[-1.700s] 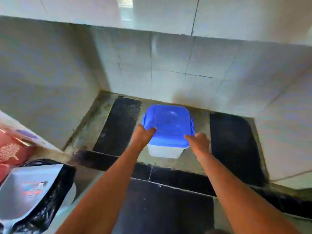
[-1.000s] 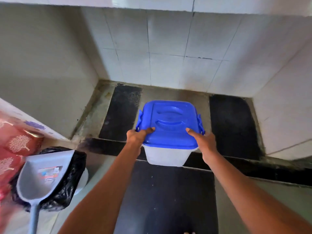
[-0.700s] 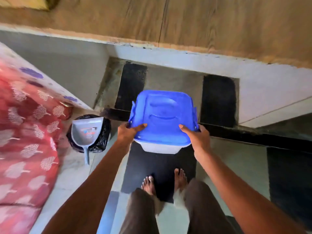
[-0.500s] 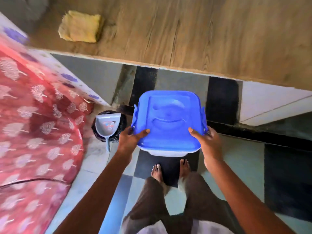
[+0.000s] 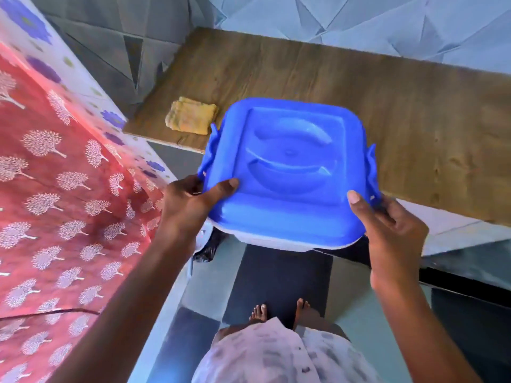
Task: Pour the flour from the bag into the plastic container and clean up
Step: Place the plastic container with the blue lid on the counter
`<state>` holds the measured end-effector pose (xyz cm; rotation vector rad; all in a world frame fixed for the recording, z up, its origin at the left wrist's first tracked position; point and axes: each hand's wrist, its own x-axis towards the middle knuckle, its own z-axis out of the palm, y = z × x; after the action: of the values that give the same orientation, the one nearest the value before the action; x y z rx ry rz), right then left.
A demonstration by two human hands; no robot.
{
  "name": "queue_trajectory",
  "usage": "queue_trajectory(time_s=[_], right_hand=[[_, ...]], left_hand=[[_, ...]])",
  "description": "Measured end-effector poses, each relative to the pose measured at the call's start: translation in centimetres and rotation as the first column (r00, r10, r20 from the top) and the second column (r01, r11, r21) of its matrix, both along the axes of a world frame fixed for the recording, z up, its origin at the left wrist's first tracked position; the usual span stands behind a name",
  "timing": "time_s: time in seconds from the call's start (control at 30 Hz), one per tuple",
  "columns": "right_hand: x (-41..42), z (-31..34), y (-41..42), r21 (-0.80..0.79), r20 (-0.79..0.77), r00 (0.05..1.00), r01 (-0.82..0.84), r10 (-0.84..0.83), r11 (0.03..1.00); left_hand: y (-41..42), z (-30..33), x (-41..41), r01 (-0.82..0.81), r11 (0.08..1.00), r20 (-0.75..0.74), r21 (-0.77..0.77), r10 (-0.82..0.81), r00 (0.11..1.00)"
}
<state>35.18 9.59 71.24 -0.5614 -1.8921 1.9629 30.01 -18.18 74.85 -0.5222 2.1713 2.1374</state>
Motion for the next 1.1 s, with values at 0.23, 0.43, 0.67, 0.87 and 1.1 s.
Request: queue_trajectory(time_s=[0.23, 0.43, 0.67, 0.87, 1.1], right_hand=[[-8.8, 3.5, 2.9, 0.016, -0.079, 0.989, 0.125, -0.124, 0.992], [-19.0, 4.1, 7.9, 0.017, -0.088, 0.989, 0.123, -0.121, 0.992], [-31.7, 3.6, 15.0, 0.007, 0.023, 0.992, 0.121, -0.121, 0.993], [-40.4, 3.6, 19.2, 0.081, 0.094, 0.990, 0.094, -0.101, 0.992], [-46.0, 2.8, 20.8, 0.105, 0.151, 0.974, 0.154, -0.168, 0.983]], left_hand=[[3.8, 4.7, -10.5, 0.040, 0.998, -0.056, 0.040, -0.038, 0.998], [9.7, 4.8, -21.3, 0.070, 0.995, -0.038, 0.075, -0.068, 0.997], [16.7, 2.9, -33.7, 0.036, 0.993, 0.061, 0.113, -0.043, 0.997], [21.0, 1.6, -42.1, 0.049, 0.991, 0.092, 0.123, -0.060, 0.994], [22.6, 1.3, -48.0, 0.159, 0.985, 0.056, 0.071, -0.164, 0.985]])
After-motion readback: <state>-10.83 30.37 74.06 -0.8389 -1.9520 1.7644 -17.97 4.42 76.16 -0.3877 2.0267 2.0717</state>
